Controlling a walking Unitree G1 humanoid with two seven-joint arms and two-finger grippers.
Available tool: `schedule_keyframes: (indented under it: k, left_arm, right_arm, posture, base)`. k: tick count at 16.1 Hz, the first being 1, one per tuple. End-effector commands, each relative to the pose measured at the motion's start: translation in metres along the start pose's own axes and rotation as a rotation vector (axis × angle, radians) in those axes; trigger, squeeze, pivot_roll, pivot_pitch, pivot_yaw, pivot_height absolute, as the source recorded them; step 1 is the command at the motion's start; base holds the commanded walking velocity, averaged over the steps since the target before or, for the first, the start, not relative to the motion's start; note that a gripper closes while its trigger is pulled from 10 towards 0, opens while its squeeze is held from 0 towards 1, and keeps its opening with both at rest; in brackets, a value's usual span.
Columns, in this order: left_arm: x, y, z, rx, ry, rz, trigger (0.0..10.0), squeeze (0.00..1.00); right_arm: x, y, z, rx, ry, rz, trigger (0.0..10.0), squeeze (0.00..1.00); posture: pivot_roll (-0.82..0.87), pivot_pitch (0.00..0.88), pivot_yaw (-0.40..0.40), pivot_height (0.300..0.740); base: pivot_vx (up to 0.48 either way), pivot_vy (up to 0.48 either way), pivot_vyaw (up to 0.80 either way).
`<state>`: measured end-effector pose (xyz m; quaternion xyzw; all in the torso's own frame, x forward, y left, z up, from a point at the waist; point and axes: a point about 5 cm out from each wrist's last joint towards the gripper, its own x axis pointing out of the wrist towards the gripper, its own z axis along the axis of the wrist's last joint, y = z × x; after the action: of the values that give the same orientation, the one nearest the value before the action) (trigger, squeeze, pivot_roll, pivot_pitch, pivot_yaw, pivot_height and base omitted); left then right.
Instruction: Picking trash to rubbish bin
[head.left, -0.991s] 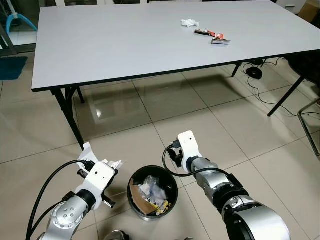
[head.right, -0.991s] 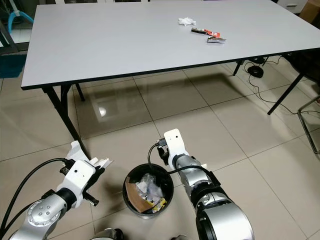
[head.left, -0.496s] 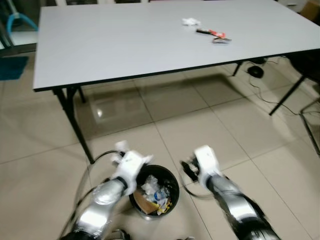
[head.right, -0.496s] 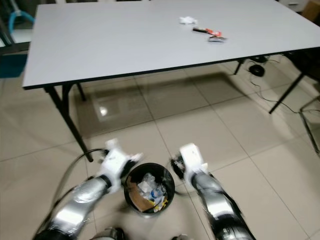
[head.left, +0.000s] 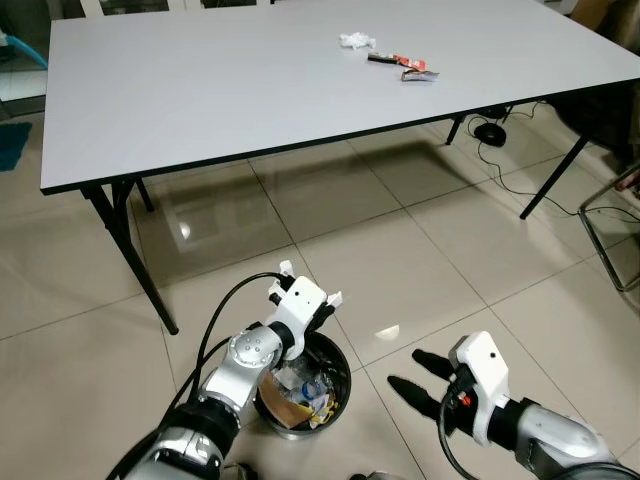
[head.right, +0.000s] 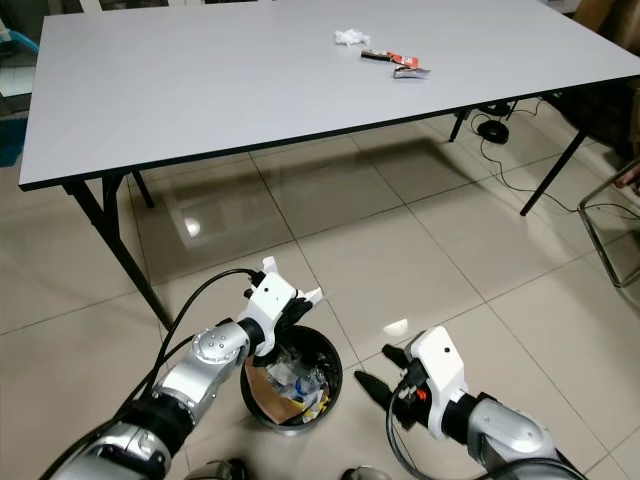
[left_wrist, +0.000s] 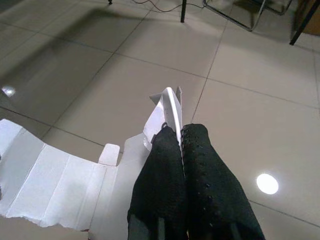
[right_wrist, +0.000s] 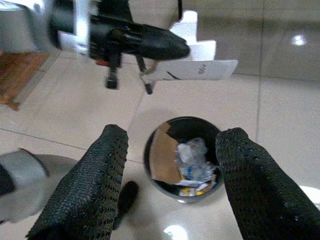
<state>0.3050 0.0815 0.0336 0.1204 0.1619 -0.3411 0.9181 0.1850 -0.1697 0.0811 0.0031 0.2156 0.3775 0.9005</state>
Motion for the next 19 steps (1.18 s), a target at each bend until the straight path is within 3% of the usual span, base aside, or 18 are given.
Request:
schedule_keyframes:
  k: [1, 2, 3, 5, 7, 16, 17, 18, 19]
  left_arm:
    - [0.003, 0.001, 0.004, 0.028, -0.016, -0.002, 10.0, 0.00]
    - [0.003, 0.005, 0.005, 0.046, -0.011, 0.014, 10.0, 0.00]
    - [0.002, 0.011, 0.006, 0.043, -0.016, 0.036, 10.0, 0.94]
    - [0.002, 0.013, 0.006, 0.033, -0.022, 0.038, 10.0, 1.00]
    - [0.003, 0.013, 0.009, 0.017, -0.047, 0.020, 10.0, 1.00]
    - [0.005, 0.005, 0.013, -0.042, -0.126, 0.008, 10.0, 1.00]
    - [0.003, 0.009, 0.014, -0.017, -0.141, 0.056, 10.0, 0.33]
    - [0.002, 0.011, 0.014, -0.007, -0.142, 0.070, 10.0, 0.33]
    - [-0.007, 0.019, 0.003, -0.038, -0.127, 0.124, 10.0, 0.00]
  right_arm:
    - [-0.006, 0.004, 0.005, 0.014, 0.012, 0.010, 10.0, 0.00]
    - [-0.005, 0.006, 0.006, 0.017, 0.017, 0.014, 10.0, 0.00]
    - [-0.004, 0.008, 0.009, 0.021, 0.020, 0.022, 10.0, 0.00]
    - [-0.004, 0.009, 0.010, 0.018, 0.026, 0.026, 10.0, 0.00]
    - [-0.006, 0.009, 0.012, -0.010, 0.068, 0.037, 10.0, 0.00]
    - [-0.003, 0.007, 0.014, -0.004, 0.068, 0.015, 10.0, 0.00]
    - [-0.002, 0.007, 0.014, -0.003, 0.064, 0.007, 10.0, 0.00]
    - [-0.001, 0.007, 0.014, -0.003, 0.063, 0.006, 10.0, 0.00]
    - [0.001, 0.005, 0.012, 0.000, 0.053, -0.033, 10.0, 0.00]
  posture:
    - [-0.19, 0.107, -0.061, 0.740]
    - [-0.19, 0.108, -0.064, 0.740]
    - [-0.19, 0.106, -0.070, 0.740]
    - [-0.19, 0.104, -0.073, 0.740]
    - [-0.19, 0.101, -0.075, 0.740]
    - [-0.18, 0.088, -0.077, 0.740]
    - [-0.18, 0.086, -0.073, 0.740]
    - [-0.17, 0.086, -0.071, 0.740]
    - [-0.16, 0.082, -0.058, 0.740]
  base:
    - [0.000, 0.000, 0.00]
    - [0.000, 0.000, 0.00]
    - [0.000, 0.000, 0.00]
    - [0.000, 0.000, 0.00]
    - [0.000, 0.000, 0.00]
    - [0.000, 0.000, 0.00]
    - [0.000, 0.000, 0.00]
    - [0.000, 0.000, 0.00]
    - [0.000, 0.000, 0.00]
